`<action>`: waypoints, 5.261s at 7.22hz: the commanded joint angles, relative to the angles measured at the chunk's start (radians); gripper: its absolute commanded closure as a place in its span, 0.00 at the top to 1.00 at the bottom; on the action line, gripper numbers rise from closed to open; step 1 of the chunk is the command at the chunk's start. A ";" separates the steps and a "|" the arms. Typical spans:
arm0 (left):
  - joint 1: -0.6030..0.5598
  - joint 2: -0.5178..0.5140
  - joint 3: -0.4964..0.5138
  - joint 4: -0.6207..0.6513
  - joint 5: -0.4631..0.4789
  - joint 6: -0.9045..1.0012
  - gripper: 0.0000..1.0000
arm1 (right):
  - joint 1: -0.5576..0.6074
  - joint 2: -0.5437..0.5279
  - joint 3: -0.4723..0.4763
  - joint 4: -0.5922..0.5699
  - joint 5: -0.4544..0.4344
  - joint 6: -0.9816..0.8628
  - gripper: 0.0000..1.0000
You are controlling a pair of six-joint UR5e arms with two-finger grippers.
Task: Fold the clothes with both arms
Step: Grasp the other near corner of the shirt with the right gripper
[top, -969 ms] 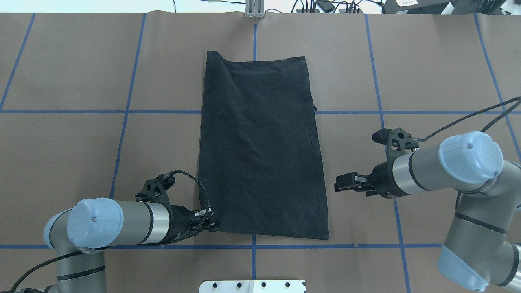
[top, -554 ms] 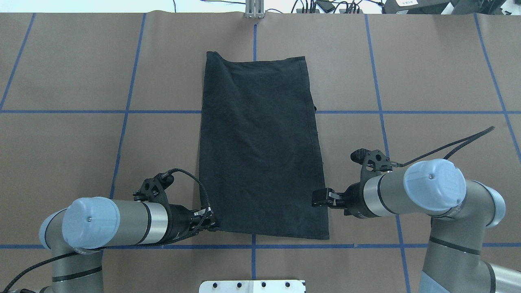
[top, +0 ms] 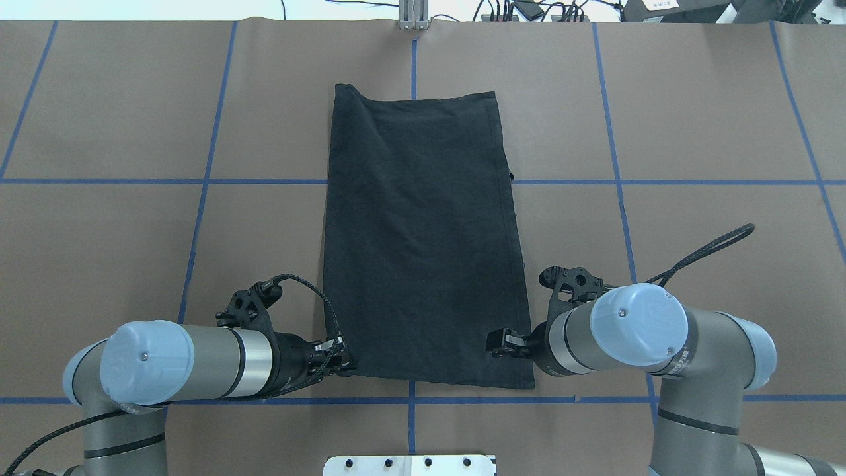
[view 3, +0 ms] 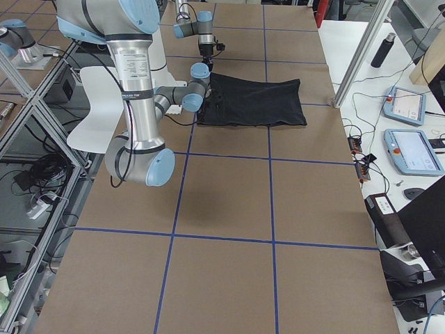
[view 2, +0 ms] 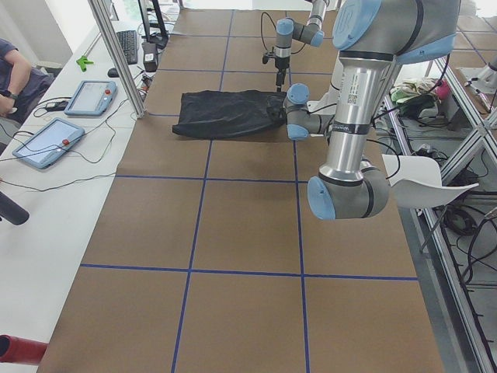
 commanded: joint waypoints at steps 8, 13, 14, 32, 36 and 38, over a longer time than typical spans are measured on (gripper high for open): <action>0.005 -0.001 0.000 0.000 0.000 -0.020 0.00 | -0.001 0.055 -0.079 -0.012 0.002 -0.004 1.00; 0.005 -0.001 0.000 0.000 0.002 -0.020 0.00 | -0.013 0.058 -0.088 -0.014 0.002 -0.002 0.62; 0.005 -0.001 0.000 0.000 0.002 -0.020 0.00 | -0.013 0.060 -0.086 -0.014 0.002 -0.004 0.41; 0.003 -0.001 -0.003 0.000 0.002 -0.028 0.00 | -0.021 0.046 -0.062 -0.080 0.009 0.001 0.88; 0.003 0.000 -0.003 0.000 0.002 -0.030 0.00 | -0.039 0.051 -0.066 -0.097 0.006 0.002 0.90; 0.003 0.000 -0.003 0.000 0.002 -0.030 0.00 | -0.042 0.052 -0.069 -0.095 0.004 0.002 0.87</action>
